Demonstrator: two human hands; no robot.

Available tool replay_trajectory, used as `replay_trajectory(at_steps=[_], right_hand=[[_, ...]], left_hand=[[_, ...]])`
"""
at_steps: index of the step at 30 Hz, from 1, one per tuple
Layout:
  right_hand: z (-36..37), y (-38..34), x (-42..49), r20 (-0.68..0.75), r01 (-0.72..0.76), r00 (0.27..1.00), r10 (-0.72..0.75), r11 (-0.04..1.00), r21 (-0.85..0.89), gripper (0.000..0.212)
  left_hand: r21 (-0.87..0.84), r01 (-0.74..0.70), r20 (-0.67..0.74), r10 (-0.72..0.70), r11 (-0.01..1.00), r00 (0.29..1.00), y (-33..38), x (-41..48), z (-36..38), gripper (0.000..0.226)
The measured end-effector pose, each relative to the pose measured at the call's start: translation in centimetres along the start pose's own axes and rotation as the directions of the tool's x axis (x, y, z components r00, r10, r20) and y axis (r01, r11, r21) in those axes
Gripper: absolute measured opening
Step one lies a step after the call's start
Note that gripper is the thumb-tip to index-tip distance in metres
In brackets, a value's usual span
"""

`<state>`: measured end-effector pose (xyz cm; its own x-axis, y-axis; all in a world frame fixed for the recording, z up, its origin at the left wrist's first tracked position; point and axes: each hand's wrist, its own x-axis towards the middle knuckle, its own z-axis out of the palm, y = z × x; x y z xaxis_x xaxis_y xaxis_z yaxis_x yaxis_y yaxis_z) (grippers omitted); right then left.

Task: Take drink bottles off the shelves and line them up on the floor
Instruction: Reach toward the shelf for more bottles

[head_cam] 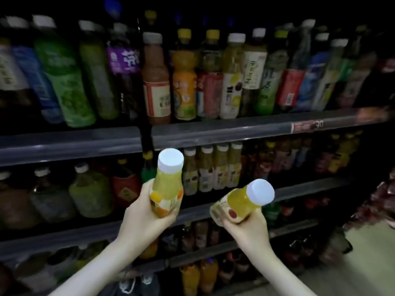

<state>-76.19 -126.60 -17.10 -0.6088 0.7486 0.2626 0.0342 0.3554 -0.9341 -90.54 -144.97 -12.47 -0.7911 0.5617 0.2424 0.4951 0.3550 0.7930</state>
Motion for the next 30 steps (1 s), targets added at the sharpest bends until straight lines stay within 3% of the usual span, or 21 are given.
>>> replay_trajectory(at_steps=[3,10,14,21,27,30], right_hand=[[-3.6,3.5,1.0,-0.020,-0.133,0.991,0.134,0.991,0.009,0.056],[-4.0,7.3,6.1,0.063,-0.218,0.974,0.219,0.976,-0.025,0.051],[-0.2,8.0,9.0,0.110,-0.222,0.969,0.222,0.975,-0.009,0.052],[5.3,8.8,12.0,0.025,-0.237,0.971,0.237,0.971,0.011,0.060],[7.9,10.2,14.1,0.086,-0.230,0.962,0.260,0.936,-0.265,0.064],[8.8,10.6,14.6,0.129,-0.215,0.953,0.274,0.912,-0.348,0.087]], left_hand=[[-0.067,0.149,-0.034,-0.151,0.987,0.988,0.4,-1.4,4.9,0.056],[-0.088,0.392,-0.109,-0.400,0.916,0.910,-1.6,-1.9,10.1,0.046],[-0.063,0.394,-0.103,-0.399,0.917,0.911,-2.8,0.1,9.6,0.046],[-0.001,0.385,-0.034,-0.385,0.923,0.922,-3.2,2.4,9.2,0.052],[0.063,0.382,0.030,-0.384,0.922,0.923,-3.4,3.7,9.8,0.048],[0.090,0.381,0.040,-0.385,0.920,0.922,-3.2,4.0,10.5,0.048]])
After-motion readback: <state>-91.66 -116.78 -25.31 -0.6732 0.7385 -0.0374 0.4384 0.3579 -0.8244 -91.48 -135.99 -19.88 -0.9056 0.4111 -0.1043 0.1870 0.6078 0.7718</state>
